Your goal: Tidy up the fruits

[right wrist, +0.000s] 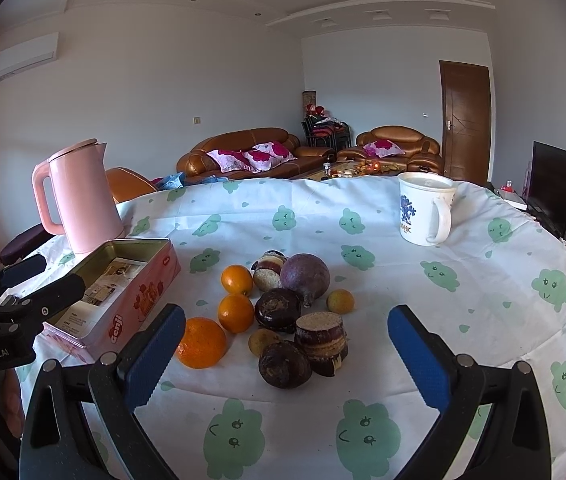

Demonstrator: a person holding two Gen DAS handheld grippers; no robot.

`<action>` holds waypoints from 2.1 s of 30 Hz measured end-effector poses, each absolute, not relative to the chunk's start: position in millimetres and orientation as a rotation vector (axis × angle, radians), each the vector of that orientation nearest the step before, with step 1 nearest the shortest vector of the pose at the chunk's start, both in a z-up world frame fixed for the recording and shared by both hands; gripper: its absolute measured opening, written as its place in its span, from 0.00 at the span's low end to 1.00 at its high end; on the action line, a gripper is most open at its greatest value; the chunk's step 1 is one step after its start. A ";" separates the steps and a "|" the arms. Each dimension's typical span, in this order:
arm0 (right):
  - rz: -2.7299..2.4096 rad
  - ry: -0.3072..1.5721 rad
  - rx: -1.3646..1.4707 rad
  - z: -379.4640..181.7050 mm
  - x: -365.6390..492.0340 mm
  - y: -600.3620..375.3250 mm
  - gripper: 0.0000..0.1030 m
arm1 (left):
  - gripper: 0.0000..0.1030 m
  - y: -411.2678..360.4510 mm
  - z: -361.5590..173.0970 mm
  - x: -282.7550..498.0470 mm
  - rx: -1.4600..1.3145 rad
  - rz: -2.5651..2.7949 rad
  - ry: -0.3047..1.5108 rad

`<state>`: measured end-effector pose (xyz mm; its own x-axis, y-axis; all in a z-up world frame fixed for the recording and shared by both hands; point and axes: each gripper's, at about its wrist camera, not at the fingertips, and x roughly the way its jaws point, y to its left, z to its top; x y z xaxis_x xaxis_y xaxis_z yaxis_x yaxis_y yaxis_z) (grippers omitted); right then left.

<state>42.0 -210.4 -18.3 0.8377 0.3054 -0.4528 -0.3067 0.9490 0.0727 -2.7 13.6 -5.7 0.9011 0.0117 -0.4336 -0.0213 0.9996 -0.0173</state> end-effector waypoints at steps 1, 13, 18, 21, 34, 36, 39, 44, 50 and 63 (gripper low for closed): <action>0.321 0.480 -0.004 -19.0 42.8 -211.0 0.99 | 1.00 10.3 -7.6 -1.4 -0.018 0.016 0.451; 0.268 0.545 -0.041 -43.2 57.2 -217.3 0.87 | 1.00 -24.8 -21.6 21.1 0.025 -0.059 0.474; 0.285 0.612 -0.064 -54.5 65.6 -212.3 0.66 | 0.99 -31.7 -26.6 30.7 0.035 -0.082 0.496; 0.303 0.631 -0.094 -57.0 67.1 -205.6 0.66 | 0.94 -35.3 -29.3 33.4 0.045 -0.094 0.511; 0.381 0.727 -0.169 -68.2 75.5 -188.8 0.43 | 0.79 -44.0 -34.4 43.1 0.080 -0.136 0.564; 0.384 0.740 -0.172 -68.8 77.3 -188.7 0.43 | 0.76 -47.1 -35.8 45.1 0.090 -0.149 0.577; 0.408 0.756 -0.164 -69.8 79.7 -189.3 0.43 | 0.72 -50.0 -37.2 46.9 0.096 -0.165 0.591; 0.436 0.784 -0.144 -73.1 85.5 -189.0 0.41 | 0.66 -52.2 -41.2 54.0 0.088 -0.199 0.629; 0.401 0.713 -0.152 -67.8 75.1 -189.7 0.41 | 0.54 -54.1 -47.1 61.6 0.080 -0.235 0.680; 0.366 0.622 -0.073 -59.0 69.1 -203.6 0.41 | 0.50 -68.6 -60.3 77.9 0.120 -0.292 0.788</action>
<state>69.1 -203.6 -59.0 0.7508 0.3130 -0.5816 -0.3564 0.9334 0.0422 77.9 -68.6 -60.3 0.6676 -0.2134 -0.7133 0.3022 0.9532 -0.0024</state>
